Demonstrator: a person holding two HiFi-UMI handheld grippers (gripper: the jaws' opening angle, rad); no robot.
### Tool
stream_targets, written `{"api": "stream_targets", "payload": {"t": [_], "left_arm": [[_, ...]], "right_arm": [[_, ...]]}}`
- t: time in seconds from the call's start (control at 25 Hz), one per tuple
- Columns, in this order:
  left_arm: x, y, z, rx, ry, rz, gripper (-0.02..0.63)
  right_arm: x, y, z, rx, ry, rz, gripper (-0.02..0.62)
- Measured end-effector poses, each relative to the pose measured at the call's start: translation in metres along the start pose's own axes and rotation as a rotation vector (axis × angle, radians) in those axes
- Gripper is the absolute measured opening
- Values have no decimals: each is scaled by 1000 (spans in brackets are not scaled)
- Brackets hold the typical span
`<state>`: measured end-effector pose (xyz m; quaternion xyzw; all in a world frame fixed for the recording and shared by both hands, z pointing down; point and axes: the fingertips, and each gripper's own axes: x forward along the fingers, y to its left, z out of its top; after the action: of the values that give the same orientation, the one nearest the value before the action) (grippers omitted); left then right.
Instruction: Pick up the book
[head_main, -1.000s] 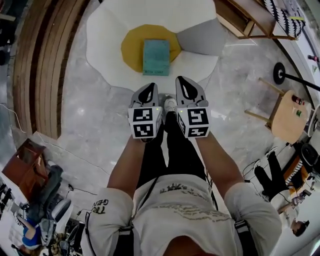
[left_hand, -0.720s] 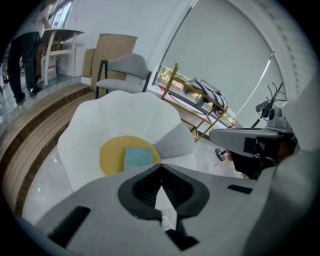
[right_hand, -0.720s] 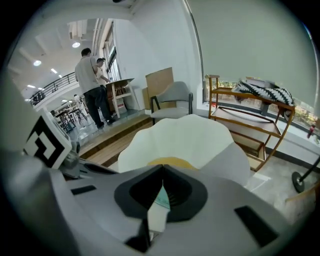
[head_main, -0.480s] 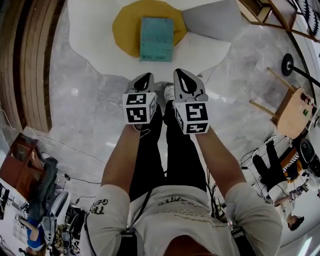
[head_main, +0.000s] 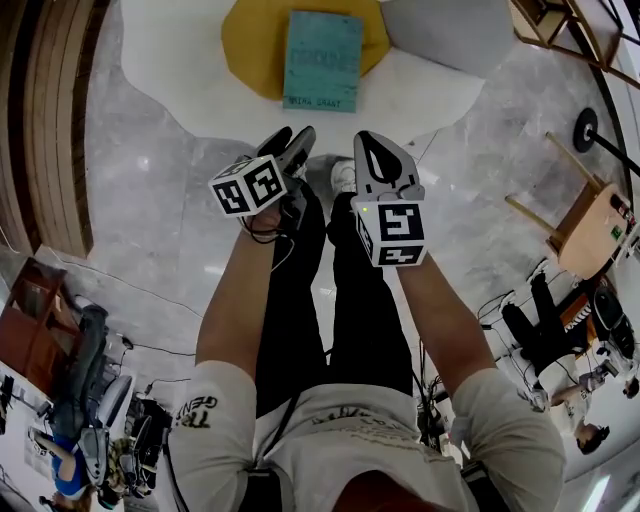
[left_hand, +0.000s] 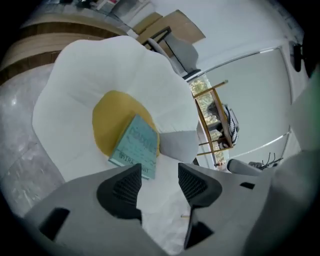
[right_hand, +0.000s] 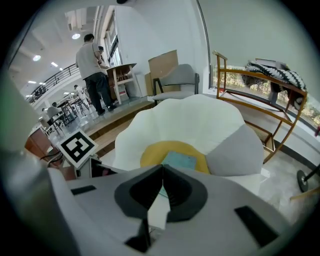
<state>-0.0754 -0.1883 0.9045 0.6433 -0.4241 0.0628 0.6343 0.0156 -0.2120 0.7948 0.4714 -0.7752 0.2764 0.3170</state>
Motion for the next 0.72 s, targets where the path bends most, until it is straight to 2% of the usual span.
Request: {"api": "stream_targets", "payload": {"t": [0.32, 0.52, 0.72], "left_arm": [[40, 63, 14, -160, -50, -21, 251], [58, 93, 2, -162, -6, 4, 282], [72, 102, -7, -175, 17, -30, 301]], "right_arm": [[20, 0, -14, -4, 9, 8, 26], [30, -3, -29, 11, 38, -2, 26], [35, -3, -35, 18, 44, -6, 26]]}}
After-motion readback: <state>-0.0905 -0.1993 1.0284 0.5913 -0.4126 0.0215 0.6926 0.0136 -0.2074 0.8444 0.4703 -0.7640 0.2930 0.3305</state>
